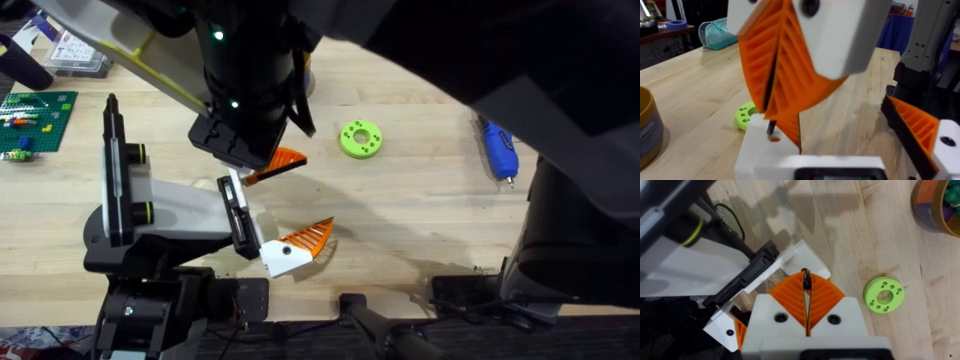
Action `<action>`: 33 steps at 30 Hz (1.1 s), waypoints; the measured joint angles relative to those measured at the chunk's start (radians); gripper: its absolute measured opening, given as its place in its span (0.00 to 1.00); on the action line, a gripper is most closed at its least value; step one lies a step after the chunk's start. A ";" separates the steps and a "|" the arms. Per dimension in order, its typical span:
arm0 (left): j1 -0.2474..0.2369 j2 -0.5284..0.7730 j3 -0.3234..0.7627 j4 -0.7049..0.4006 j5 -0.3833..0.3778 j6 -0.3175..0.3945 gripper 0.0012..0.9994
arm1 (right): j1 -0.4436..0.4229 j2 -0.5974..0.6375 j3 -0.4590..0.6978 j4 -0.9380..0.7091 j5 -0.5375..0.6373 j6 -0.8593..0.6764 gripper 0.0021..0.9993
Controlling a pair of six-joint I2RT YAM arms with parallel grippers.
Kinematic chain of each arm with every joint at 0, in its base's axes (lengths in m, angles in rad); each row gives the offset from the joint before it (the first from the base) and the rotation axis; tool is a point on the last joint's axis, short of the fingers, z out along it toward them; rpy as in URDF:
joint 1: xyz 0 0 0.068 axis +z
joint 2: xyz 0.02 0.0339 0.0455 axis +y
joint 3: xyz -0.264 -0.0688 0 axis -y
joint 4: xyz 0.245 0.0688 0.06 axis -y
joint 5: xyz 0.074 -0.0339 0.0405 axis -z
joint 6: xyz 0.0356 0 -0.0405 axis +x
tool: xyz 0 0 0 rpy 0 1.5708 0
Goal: Pick up the gripper from the table and insert it into the empty holder that is missing its gripper. Then pick up a screw, insert it into the mounting hole, and use the screwdriver to tighten it. Finally, clean up the table by picking up the vegetable and placing it into the bucket.
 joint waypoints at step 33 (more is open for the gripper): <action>0.000 0.000 0.000 -0.022 0.000 0.001 0.99 | 0.000 0.000 0.000 -0.025 -0.045 0.000 0.01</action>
